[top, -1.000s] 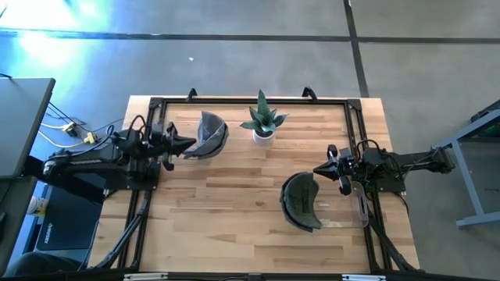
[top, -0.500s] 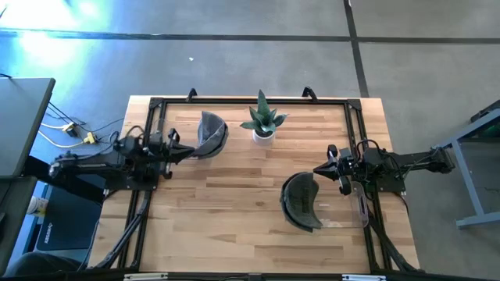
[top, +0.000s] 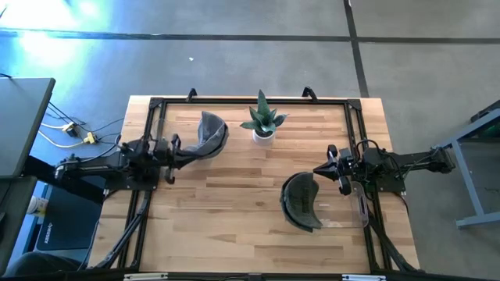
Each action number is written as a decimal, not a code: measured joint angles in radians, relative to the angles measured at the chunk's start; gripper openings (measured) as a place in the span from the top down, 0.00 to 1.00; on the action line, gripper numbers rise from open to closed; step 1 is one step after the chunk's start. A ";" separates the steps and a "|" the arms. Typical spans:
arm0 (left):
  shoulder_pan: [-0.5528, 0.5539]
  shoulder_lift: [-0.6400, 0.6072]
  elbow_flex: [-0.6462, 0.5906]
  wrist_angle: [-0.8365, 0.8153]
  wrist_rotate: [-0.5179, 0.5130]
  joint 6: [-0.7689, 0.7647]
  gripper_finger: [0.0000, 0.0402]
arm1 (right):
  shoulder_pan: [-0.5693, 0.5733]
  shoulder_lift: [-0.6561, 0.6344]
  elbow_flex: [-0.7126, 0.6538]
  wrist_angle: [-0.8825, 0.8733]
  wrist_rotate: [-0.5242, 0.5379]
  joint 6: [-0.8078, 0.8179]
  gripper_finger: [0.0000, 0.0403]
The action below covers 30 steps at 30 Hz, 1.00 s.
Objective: Pick & Place hat
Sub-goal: Return to Home Position
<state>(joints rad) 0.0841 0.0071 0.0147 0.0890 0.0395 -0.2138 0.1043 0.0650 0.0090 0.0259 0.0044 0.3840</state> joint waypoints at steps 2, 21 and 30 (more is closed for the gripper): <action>0.000 -0.002 0.000 -0.055 0.005 -0.005 1.00 | 0.000 0.001 0.000 0.000 0.000 0.000 0.97; -0.045 -0.001 -0.003 -0.075 -0.030 0.213 1.00 | 0.000 0.000 0.000 0.000 0.000 0.000 0.97; -0.045 -0.001 -0.003 -0.076 -0.031 0.207 1.00 | 0.000 0.000 0.000 0.000 0.000 0.000 0.97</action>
<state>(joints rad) 0.0391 0.0063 0.0120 0.0127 0.0090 -0.0068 0.1045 0.0654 0.0090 0.0261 0.0040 0.3840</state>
